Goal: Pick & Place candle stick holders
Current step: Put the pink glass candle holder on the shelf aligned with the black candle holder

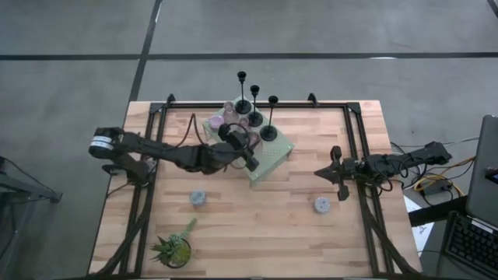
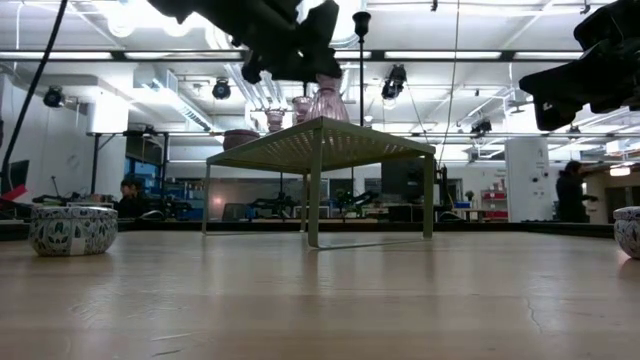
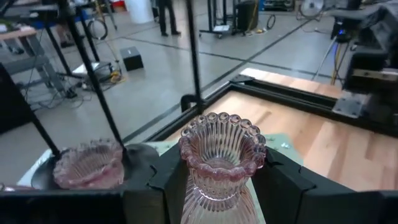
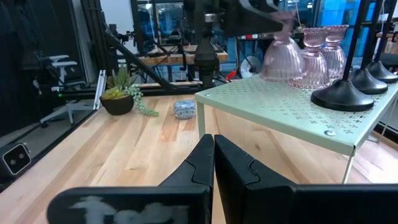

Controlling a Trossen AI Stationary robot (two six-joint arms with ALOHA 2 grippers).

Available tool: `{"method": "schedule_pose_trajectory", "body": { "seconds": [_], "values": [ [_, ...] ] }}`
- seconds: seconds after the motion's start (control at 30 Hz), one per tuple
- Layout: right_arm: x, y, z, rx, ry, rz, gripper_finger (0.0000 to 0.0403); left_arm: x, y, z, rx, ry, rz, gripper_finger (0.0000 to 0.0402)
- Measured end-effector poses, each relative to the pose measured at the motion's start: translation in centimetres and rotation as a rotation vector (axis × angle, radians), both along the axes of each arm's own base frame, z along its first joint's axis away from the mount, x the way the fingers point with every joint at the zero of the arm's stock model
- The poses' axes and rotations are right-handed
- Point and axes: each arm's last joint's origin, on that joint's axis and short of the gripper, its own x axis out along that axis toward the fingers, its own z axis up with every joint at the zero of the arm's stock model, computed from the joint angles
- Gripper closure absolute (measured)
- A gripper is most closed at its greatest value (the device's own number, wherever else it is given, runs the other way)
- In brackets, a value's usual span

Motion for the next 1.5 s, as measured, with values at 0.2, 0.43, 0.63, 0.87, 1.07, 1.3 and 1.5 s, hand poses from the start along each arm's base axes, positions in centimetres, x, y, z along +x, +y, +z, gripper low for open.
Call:
{"method": "schedule_pose_trajectory", "body": {
  "seconds": [0.2, 0.43, 0.63, 0.87, 1.07, 1.3, 1.5],
  "values": [
    [0.0, 0.0, 0.0, 0.000, 0.001, 0.000, 0.0394, 0.4, 0.7, -0.7, -0.024, 0.009, -0.027, 0.0241],
    [0.0, 0.0, 0.0, 0.000, 0.000, 0.000, 0.0394, 0.6, 1.4, -1.2, -0.038, 0.007, -0.001, 0.0241],
    [0.0, 0.0, 0.0, 0.000, 0.001, 0.000, 0.0394, 0.8, 2.3, -1.4, -0.082, -0.010, -0.021, 0.0241],
    [0.0, 0.0, 0.0, 0.000, 0.000, 0.000, 0.0394, 0.8, 2.6, -1.4, -0.093, -0.018, -0.016, 0.0241],
    [0.0, 0.0, 0.0, 0.000, 0.001, 0.000, 0.0394, 0.8, 2.6, -1.5, -0.099, -0.021, -0.019, 0.0241],
    [0.0, 0.0, 0.0, 0.000, 0.000, 0.000, 0.0394, 0.8, 2.6, -1.5, -0.094, -0.015, -0.027, 0.0224],
    [0.0, 0.0, 0.0, 0.000, 0.000, 0.000, 0.0394, 0.8, 2.6, -1.5, -0.087, -0.008, -0.036, 0.0178]
  ]
}}
